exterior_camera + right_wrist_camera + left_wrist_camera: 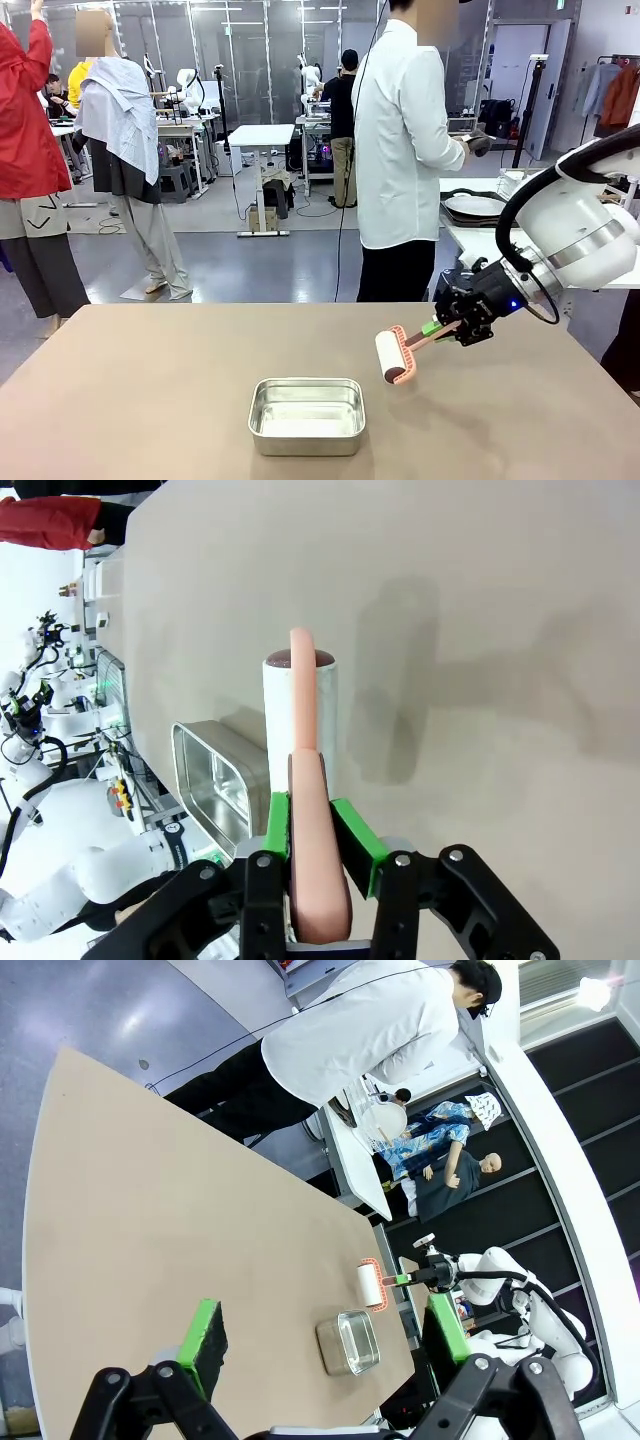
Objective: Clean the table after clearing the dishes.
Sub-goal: When the right (or left) Handle tray is removed, use the right hand (or left hand) to clean the right (or left) side of the table with the Lint Roller.
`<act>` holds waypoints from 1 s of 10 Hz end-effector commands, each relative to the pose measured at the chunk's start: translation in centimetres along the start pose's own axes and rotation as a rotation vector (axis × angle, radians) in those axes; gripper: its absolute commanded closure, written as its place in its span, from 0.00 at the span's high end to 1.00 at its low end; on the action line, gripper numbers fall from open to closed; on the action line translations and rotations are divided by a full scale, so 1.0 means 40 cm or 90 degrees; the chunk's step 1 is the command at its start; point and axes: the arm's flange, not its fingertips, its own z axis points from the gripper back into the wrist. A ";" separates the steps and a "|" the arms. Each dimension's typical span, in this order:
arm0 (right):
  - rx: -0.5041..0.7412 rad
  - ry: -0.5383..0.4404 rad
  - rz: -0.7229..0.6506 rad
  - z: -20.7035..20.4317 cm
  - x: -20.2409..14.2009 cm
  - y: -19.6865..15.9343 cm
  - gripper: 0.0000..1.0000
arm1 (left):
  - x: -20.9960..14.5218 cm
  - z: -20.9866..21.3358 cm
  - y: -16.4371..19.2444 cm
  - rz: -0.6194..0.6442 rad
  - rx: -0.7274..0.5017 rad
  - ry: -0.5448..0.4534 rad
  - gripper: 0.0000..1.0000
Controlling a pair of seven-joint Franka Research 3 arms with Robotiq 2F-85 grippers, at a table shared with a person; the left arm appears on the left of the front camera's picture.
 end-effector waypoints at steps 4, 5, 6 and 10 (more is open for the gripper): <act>-0.046 -0.007 -0.059 -0.081 0.024 -0.021 0.23 | -0.007 0.006 -0.004 -0.009 -0.012 -0.011 1.00; -0.061 -0.014 -0.064 -0.082 0.021 -0.036 0.23 | -0.007 0.006 -0.004 -0.009 -0.012 -0.011 1.00; -0.086 -0.029 -0.076 -0.071 0.015 -0.053 0.23 | -0.007 0.006 -0.004 -0.009 -0.012 -0.011 1.00; -0.176 -0.073 -0.098 0.010 -0.017 -0.091 0.23 | -0.007 0.006 -0.004 -0.009 -0.012 -0.011 1.00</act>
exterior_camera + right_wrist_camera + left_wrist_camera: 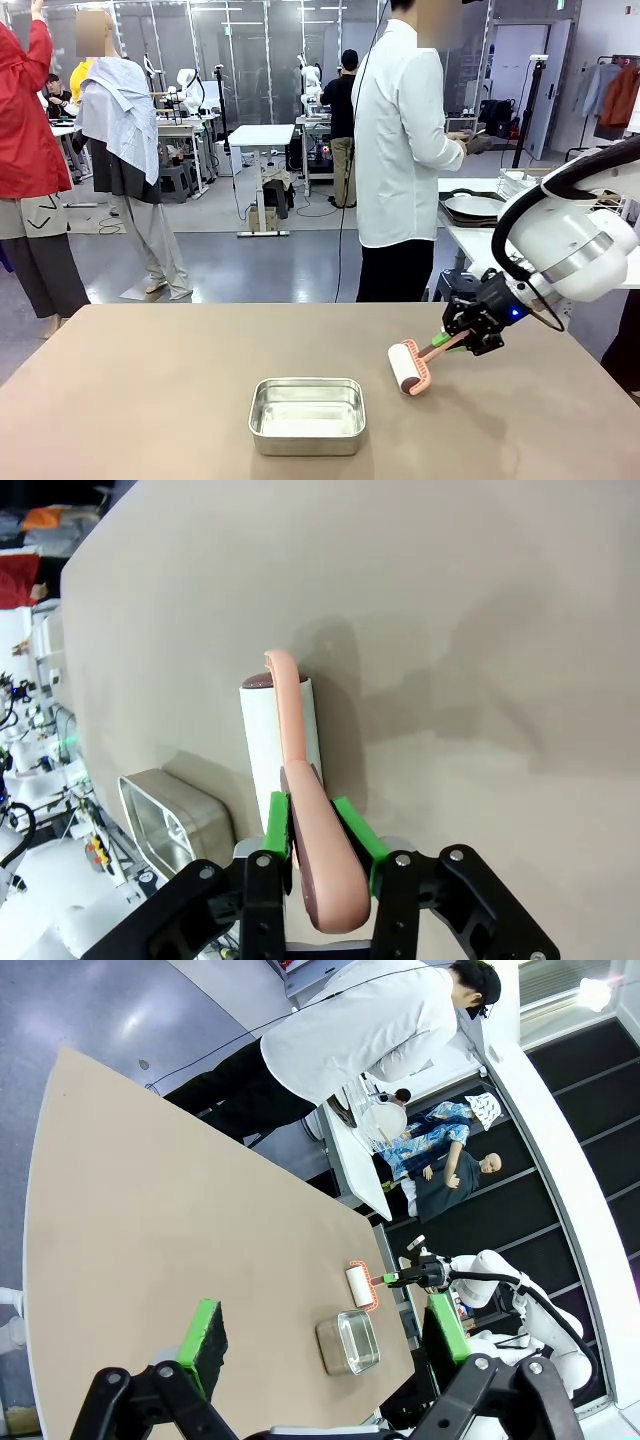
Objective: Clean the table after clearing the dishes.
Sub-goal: When the right (or left) Handle tray is removed, use the right hand (or left hand) to clean the right (or left) side of the table with the Lint Roller.
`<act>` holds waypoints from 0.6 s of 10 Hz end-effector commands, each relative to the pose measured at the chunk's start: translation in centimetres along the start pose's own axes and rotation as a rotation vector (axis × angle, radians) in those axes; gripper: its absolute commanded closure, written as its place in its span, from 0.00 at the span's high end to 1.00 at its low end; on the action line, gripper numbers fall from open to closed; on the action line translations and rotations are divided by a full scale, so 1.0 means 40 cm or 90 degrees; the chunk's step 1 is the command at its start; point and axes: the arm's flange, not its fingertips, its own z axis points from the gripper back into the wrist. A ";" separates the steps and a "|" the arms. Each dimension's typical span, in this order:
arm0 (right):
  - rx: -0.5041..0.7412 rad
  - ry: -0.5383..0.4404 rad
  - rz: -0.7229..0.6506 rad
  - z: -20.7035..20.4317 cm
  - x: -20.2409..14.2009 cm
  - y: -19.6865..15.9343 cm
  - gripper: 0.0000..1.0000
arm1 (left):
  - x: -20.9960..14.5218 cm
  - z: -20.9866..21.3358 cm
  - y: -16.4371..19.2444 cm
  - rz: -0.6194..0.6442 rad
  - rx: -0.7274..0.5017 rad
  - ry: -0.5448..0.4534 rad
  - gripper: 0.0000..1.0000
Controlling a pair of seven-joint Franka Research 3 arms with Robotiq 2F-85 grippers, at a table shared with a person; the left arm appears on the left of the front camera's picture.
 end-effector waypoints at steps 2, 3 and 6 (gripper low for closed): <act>-0.107 -0.030 -0.047 0.045 -0.039 -0.075 0.23 | -0.007 0.005 -0.004 -0.009 -0.012 -0.010 1.00; -0.123 -0.031 -0.043 0.072 -0.052 -0.088 0.23 | -0.007 0.005 -0.004 -0.009 -0.012 -0.010 1.00; -0.165 -0.049 -0.047 0.152 -0.069 -0.122 0.23 | -0.007 0.005 -0.004 -0.009 -0.012 -0.010 1.00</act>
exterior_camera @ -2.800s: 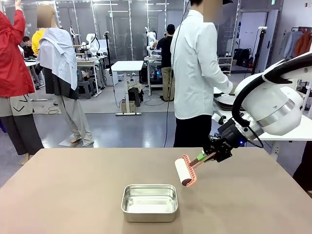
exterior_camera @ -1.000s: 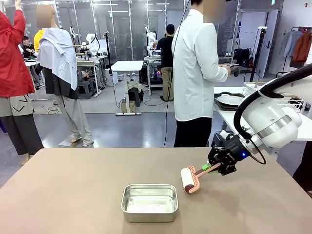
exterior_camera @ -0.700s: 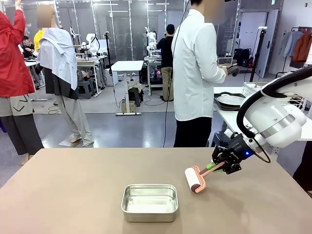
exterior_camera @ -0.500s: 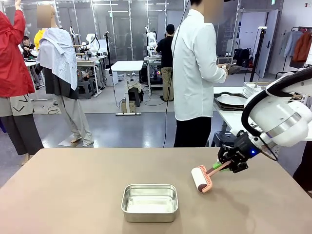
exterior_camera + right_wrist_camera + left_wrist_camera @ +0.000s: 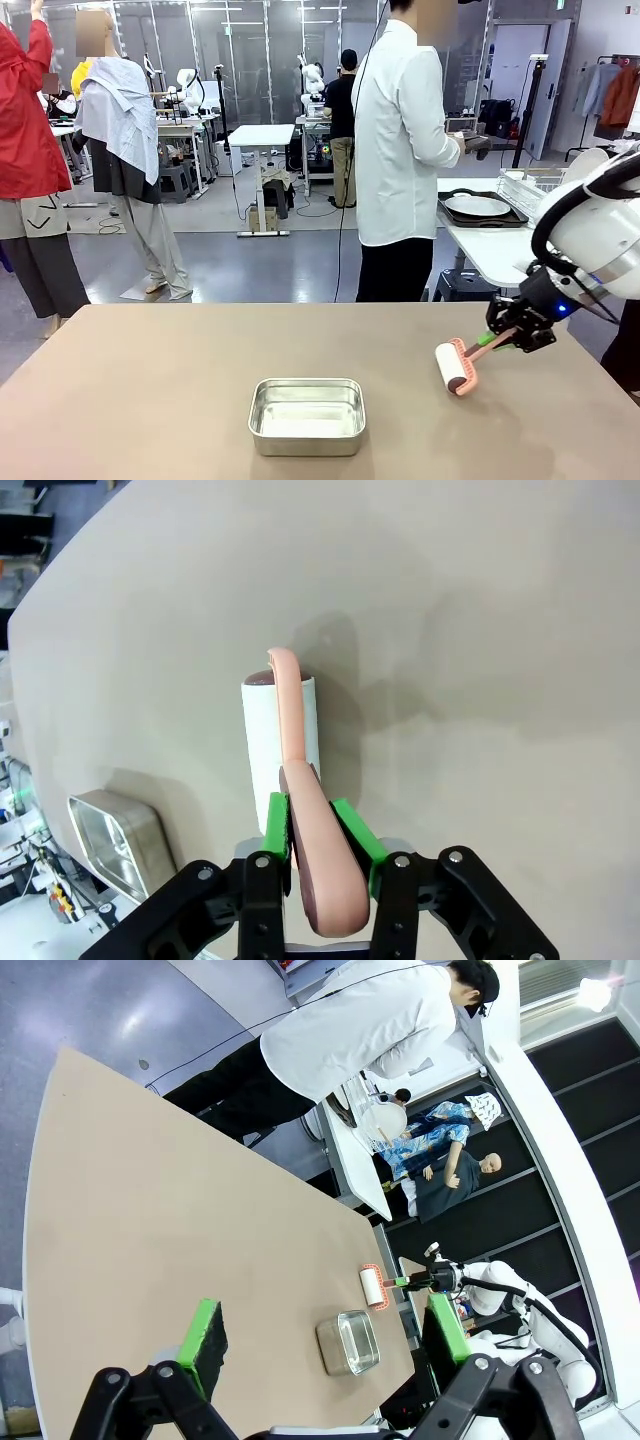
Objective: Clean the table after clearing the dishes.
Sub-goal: When the right (or left) Handle tray is removed, use the right hand (or left hand) to clean the right (or left) side of the table with the Lint Roller.
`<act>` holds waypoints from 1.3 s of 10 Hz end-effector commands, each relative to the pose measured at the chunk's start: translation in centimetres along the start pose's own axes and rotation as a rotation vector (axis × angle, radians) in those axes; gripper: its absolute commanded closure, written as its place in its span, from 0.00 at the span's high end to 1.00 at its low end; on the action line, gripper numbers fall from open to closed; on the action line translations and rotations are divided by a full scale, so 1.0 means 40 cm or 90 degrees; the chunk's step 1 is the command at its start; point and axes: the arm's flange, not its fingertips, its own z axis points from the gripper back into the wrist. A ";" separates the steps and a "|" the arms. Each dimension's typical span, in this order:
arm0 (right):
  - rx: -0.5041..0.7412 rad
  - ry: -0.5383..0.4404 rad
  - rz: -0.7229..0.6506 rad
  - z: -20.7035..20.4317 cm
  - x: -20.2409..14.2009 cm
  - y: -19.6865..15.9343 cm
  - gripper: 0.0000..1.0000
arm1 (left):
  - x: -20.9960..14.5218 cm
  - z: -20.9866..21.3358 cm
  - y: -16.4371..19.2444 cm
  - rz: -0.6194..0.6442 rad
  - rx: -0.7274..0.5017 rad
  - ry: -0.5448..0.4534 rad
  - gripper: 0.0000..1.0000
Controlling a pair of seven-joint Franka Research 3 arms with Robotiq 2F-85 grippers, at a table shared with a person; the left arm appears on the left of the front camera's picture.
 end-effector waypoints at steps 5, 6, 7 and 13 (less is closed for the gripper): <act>-0.144 -0.023 -0.004 0.103 -0.019 -0.088 0.23 | -0.007 0.005 -0.004 -0.009 -0.012 -0.010 1.00; -0.164 -0.028 0.001 0.122 -0.014 -0.089 0.23 | -0.007 0.005 -0.004 -0.009 -0.012 -0.010 1.00; -0.190 -0.036 0.005 0.147 -0.010 -0.086 0.23 | -0.007 0.005 -0.004 -0.009 -0.012 -0.010 1.00; -0.299 -0.052 0.100 0.315 -0.025 0.042 0.23 | -0.007 0.005 -0.004 -0.009 -0.012 -0.010 1.00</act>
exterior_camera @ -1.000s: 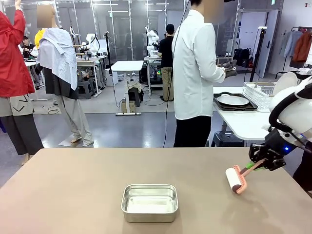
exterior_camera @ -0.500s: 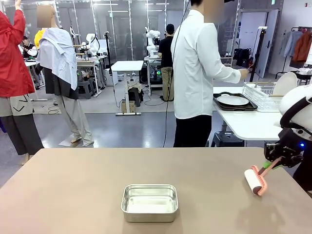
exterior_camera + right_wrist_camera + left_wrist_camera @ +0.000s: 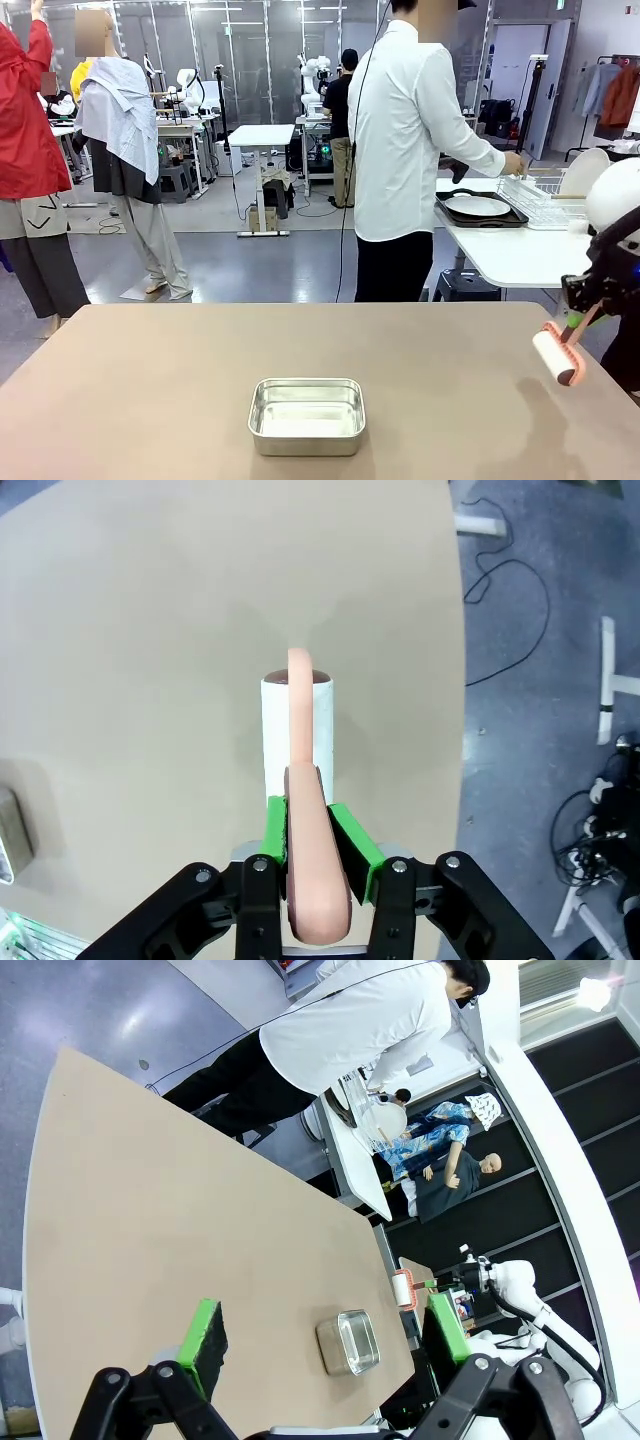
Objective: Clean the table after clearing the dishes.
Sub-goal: When the right (or left) Handle tray is removed, use the right hand (or left hand) to clean the right (or left) side of the table with the Lint Roller.
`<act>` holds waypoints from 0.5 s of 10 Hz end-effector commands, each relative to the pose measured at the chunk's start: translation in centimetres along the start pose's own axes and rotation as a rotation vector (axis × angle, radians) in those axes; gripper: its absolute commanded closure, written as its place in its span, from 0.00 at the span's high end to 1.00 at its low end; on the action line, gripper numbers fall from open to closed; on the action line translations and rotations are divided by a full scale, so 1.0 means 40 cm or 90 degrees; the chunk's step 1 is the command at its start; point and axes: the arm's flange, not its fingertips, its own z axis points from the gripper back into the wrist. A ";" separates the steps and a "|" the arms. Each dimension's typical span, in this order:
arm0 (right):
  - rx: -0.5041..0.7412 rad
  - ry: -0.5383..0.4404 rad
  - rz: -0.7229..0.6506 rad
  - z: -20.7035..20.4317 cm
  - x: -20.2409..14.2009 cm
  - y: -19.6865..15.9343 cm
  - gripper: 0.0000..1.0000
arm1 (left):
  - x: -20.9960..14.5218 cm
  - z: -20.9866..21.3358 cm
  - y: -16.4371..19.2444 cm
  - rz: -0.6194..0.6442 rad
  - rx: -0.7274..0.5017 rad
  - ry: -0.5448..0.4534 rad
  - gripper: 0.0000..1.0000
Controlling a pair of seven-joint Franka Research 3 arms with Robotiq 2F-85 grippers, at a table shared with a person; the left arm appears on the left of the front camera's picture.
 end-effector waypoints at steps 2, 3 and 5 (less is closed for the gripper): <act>-0.047 0.015 0.019 0.083 -0.007 0.069 0.23 | -0.007 0.005 -0.004 -0.009 -0.013 -0.010 1.00; -0.053 0.026 0.015 0.079 -0.005 0.079 0.23 | -0.007 0.005 -0.004 -0.009 -0.013 -0.010 1.00; -0.032 0.010 0.034 0.084 -0.008 0.057 0.23 | -0.007 0.005 -0.004 -0.009 -0.013 -0.010 1.00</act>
